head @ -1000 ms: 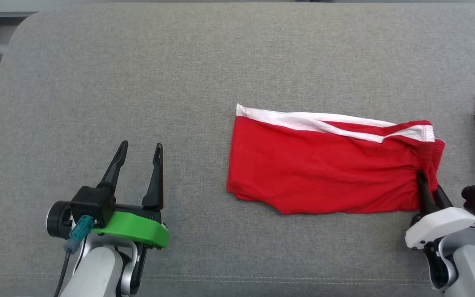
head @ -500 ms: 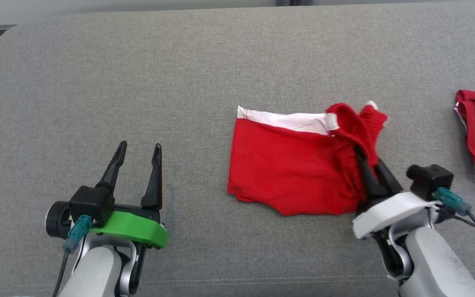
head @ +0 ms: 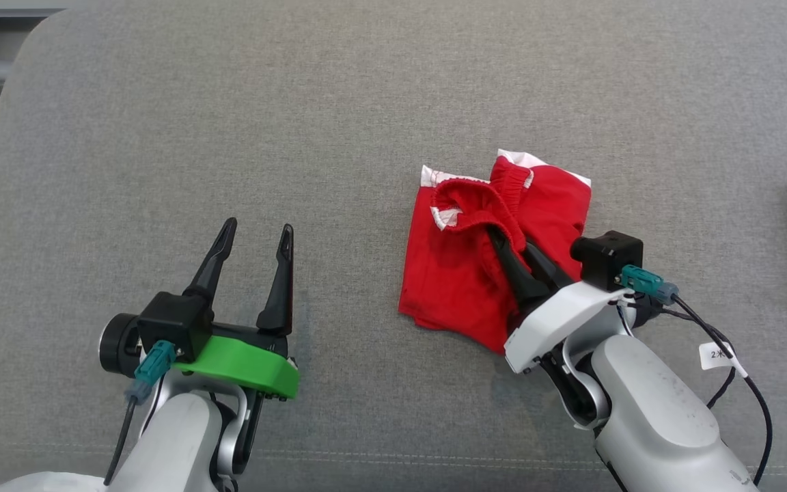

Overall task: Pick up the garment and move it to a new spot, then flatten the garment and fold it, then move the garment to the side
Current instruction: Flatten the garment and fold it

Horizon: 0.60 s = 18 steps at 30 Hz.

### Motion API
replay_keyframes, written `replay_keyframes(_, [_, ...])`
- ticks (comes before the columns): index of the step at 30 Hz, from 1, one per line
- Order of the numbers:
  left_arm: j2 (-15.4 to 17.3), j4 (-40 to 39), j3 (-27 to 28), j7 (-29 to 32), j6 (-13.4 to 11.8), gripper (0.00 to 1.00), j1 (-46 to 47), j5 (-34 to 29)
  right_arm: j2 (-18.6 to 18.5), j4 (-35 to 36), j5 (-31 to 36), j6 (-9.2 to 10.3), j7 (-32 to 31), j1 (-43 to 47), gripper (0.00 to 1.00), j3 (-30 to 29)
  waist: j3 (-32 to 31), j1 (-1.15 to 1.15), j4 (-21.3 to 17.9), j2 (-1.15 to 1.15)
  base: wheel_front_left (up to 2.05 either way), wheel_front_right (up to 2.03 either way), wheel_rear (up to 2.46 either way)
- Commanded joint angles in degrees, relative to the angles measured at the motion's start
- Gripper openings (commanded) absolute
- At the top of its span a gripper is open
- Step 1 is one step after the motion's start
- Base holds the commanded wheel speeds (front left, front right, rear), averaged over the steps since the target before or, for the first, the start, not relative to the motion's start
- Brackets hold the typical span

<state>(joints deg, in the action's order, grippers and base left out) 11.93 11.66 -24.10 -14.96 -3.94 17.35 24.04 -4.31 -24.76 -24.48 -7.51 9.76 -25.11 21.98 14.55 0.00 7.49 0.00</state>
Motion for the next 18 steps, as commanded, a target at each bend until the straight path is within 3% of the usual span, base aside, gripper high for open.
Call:
replay_keyframes(1, [-0.3, 0.3, -0.2, -0.2, 0.4, 1.00, 1.1, -0.5, 0.1, -2.1, -0.3, 0.06, 1.0, -1.6, 0.00, 0.3, 0.8, 0.00, 1.3, 0.00, 0.00, 0.00, 0.00])
replay_keyframes(3, [-0.5, 0.4, -0.4, -0.2, 0.4, 1.00, 1.2, -0.6, 0.5, -4.5, -0.6, 0.06, 1.7, -2.6, 0.00, 0.3, 0.9, 0.00, 1.6, 0.00, 0.00, 0.00, 0.00])
replay_keyframes(4, [-0.6, 0.4, -0.4, -0.2, 0.5, 1.00, 1.2, -0.6, 0.7, -5.2, -0.9, 0.05, 2.2, -3.2, 0.13, 0.8, 1.1, 0.00, 1.6, 0.00, 0.00, 0.00, 0.00])
replay_keyframes(5, [-0.6, 0.4, -0.4, -0.2, 0.5, 1.00, 1.2, -0.6, 0.9, -6.0, -1.2, 0.05, 2.2, -3.5, 0.73, 1.6, 1.2, 0.00, 1.6, 0.00, 0.00, 0.00, 0.00])
replay_keyframes(6, [-0.6, 0.4, -0.4, -0.2, 0.5, 1.00, 1.2, -0.6, 1.1, -6.5, -1.4, 0.04, 2.1, -3.7, 1.00, 2.8, 1.4, 0.00, 1.5, 0.00, 0.00, 0.00, 0.00])
replay_keyframes(18, [-1.2, 0.8, -0.8, -0.3, 1.1, 1.00, 1.8, -1.3, 1.2, -7.4, -4.4, 0.04, 3.5, -5.9, 1.00, 15.7, 2.0, 0.00, 1.0, 0.00, 0.00, 0.00, 0.00])
